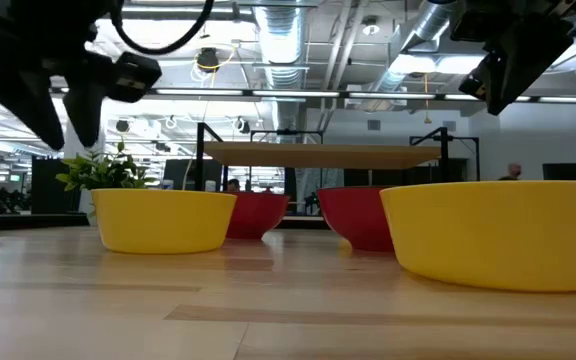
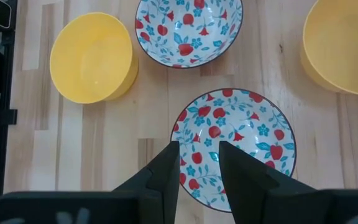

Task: Pick & Place Mini bowls
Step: Put the left yellow bowl on the shelf

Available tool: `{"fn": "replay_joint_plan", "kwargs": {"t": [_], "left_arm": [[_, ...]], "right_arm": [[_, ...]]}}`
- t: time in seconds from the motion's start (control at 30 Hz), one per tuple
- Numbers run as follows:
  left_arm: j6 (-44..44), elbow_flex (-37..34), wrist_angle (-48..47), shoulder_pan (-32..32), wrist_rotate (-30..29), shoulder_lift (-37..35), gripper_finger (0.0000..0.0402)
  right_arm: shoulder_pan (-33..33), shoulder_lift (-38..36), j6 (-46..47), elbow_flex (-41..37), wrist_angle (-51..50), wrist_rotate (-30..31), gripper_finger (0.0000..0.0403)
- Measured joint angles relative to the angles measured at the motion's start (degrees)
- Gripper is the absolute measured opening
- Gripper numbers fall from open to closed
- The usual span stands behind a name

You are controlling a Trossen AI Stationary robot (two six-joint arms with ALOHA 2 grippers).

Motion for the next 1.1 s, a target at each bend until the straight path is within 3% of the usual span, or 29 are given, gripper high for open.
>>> {"fn": "replay_joint_plan", "kwargs": {"t": [0.17,0.53,1.1], "left_arm": [[4.9,0.0,1.4,0.2,-2.5,2.4,0.0102],[5.2,0.0,3.7,0.5,-4.1,5.0,0.0102],[5.2,0.0,4.1,0.2,1.9,5.3,0.0102]], "right_arm": [[0.0,0.0,0.1,0.0,0.0,0.0,0.0102],[0.0,0.0,1.5,0.0,0.0,0.1,0.0102],[0.0,0.0,1.5,0.0,0.1,0.1,0.0102]]}}
